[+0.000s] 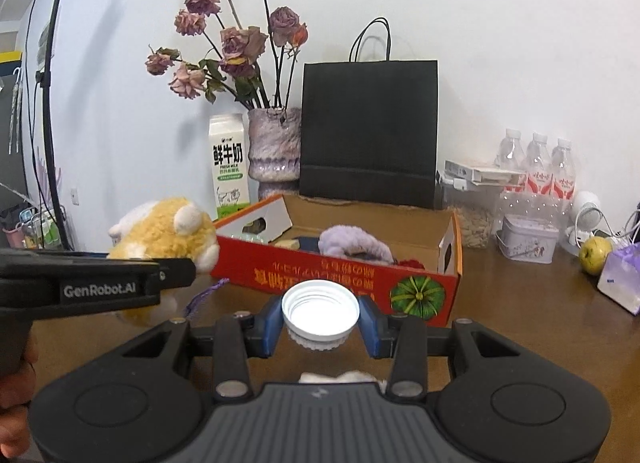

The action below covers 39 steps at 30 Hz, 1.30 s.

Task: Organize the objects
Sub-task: 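Carry the hamster plush and bottle cap with both grippers over the red box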

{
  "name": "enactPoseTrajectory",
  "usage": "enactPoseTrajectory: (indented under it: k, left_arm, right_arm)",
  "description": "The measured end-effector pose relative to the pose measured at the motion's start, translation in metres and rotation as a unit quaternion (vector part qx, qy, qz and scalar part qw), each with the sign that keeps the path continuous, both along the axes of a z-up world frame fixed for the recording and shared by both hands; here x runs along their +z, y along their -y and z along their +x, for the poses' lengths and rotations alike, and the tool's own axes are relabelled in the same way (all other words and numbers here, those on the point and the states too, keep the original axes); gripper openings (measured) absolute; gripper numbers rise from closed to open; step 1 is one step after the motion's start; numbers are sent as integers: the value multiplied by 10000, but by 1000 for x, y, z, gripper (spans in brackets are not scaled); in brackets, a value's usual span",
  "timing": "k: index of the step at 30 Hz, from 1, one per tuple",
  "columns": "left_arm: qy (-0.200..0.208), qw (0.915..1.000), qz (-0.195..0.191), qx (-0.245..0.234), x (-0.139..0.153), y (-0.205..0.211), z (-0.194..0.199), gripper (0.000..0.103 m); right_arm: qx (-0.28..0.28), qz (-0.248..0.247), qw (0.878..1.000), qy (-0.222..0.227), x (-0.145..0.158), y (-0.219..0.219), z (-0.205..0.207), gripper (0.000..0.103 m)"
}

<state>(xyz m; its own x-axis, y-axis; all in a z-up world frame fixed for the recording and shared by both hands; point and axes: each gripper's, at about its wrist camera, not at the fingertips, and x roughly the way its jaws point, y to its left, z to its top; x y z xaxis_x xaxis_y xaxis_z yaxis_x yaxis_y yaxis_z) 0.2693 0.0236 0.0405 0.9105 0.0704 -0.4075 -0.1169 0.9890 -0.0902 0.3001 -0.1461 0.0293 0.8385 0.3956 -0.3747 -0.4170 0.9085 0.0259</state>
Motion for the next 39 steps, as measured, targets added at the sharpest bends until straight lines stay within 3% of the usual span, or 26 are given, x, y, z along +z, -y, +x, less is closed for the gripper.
enactPoseTrajectory:
  k: [39]
  left_arm:
    - [47, 9999, -131, -37, 3, -11, 136, 51]
  right_arm:
    - [-164, 215, 9996, 56, 2, -3, 139, 39]
